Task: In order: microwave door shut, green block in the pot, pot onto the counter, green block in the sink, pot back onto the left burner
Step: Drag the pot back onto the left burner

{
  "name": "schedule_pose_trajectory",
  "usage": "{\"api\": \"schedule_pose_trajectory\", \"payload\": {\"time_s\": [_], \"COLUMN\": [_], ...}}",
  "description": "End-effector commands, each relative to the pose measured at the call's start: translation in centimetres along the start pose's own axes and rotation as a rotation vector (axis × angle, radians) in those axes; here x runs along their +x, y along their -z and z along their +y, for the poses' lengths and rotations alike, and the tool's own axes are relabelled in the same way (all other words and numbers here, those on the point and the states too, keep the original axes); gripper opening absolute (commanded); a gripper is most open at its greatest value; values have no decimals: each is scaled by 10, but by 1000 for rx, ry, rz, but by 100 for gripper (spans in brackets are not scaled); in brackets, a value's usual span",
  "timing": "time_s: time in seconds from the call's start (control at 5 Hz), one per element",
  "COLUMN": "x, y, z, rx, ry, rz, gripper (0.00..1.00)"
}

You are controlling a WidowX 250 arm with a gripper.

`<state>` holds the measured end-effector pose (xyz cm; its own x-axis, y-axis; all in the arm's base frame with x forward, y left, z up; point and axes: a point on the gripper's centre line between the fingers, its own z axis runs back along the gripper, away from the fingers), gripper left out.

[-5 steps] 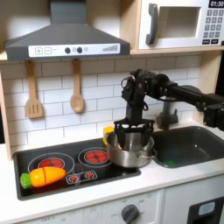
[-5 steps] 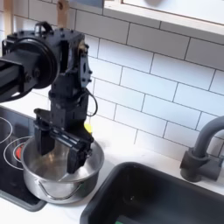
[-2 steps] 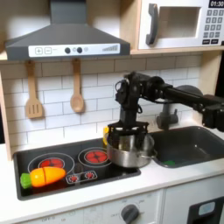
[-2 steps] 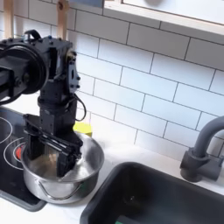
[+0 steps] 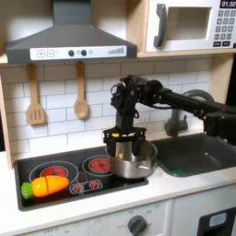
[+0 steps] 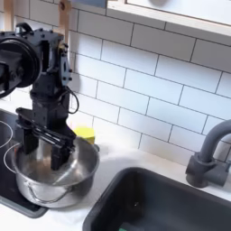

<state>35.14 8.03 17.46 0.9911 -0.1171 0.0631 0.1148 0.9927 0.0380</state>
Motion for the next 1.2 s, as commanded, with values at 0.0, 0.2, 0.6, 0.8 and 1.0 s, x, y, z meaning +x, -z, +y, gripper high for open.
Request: {"api": "schedule_pose_trajectory", "payload": {"time_s": [0.0, 0.2, 0.6, 0.8, 1.0], "x": [-3, -3, 4, 11, 16], "y": [3, 4, 12, 14, 14], "z": [21, 31, 39, 46, 55], "rx": [11, 16, 19, 26, 37], "ry": [-21, -32, -48, -66, -73], "rz": [11, 8, 9, 8, 5], "gripper": [100, 100, 100, 100, 100]}}
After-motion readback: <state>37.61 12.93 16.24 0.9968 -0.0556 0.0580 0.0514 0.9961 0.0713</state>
